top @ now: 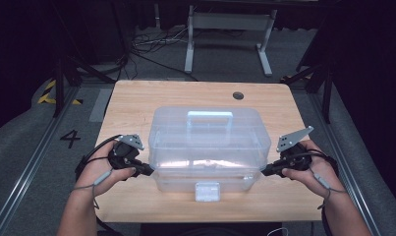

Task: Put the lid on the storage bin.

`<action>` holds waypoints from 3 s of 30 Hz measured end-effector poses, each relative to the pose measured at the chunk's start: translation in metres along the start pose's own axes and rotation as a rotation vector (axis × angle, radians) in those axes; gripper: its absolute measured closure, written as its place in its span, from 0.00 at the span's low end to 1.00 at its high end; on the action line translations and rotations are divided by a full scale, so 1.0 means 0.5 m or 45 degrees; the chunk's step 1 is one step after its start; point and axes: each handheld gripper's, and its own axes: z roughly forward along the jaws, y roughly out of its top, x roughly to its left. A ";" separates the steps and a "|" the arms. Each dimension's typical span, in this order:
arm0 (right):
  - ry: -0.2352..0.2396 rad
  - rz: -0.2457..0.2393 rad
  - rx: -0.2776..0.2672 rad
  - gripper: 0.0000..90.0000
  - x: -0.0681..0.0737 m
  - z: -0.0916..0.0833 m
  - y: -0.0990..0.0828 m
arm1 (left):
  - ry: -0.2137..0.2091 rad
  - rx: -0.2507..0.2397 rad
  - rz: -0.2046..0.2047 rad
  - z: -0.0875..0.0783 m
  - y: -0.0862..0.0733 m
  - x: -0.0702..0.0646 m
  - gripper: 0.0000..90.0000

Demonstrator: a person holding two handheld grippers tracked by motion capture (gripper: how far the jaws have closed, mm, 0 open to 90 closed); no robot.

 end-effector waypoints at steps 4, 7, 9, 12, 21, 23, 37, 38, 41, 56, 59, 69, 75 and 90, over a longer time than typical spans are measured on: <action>0.010 0.001 0.015 0.99 -0.001 0.005 -0.001 | -0.005 0.023 0.008 0.004 0.000 -0.001 0.98; 0.009 -0.001 0.036 0.98 -0.001 0.007 -0.001 | -0.001 0.039 0.015 0.007 0.000 -0.001 0.97; 0.019 0.000 0.043 0.98 -0.002 0.009 -0.002 | -0.001 0.053 0.020 0.009 0.000 -0.001 0.96; 0.023 0.002 0.070 0.98 0.000 0.011 -0.002 | 0.001 0.077 0.021 0.013 0.000 -0.001 0.97; 0.035 -0.003 0.101 0.98 0.000 0.016 -0.002 | -0.003 0.103 0.020 0.020 0.000 0.002 0.98; 0.035 -0.005 0.106 0.98 0.000 0.017 -0.003 | -0.002 0.112 0.022 0.021 -0.001 0.002 0.98; 0.040 -0.010 0.150 0.98 0.002 0.024 -0.003 | -0.009 0.154 0.046 0.025 -0.002 -0.001 0.98; 0.042 -0.014 0.154 0.98 0.002 0.025 -0.003 | -0.010 0.162 0.050 0.025 -0.002 0.000 0.98; 0.047 -0.016 0.168 0.98 0.002 0.025 -0.004 | -0.017 0.170 0.054 0.026 -0.003 -0.001 0.98; 0.064 -0.027 0.199 0.98 0.000 0.027 -0.006 | -0.018 0.206 0.048 0.031 -0.005 -0.002 0.98; 0.073 -0.026 0.200 0.97 -0.001 0.027 -0.006 | -0.020 0.194 0.045 0.030 -0.007 -0.002 0.97; 0.102 -0.017 0.179 0.95 -0.005 0.015 -0.007 | -0.043 0.109 0.029 0.006 -0.018 -0.001 0.91; 0.076 -0.021 0.121 0.95 -0.020 -0.022 -0.003 | -0.018 -0.004 -0.033 -0.020 -0.032 0.002 0.91; 0.050 -0.044 -0.118 0.95 -0.041 -0.083 0.009 | 0.175 -0.414 -0.169 -0.071 -0.030 0.014 0.88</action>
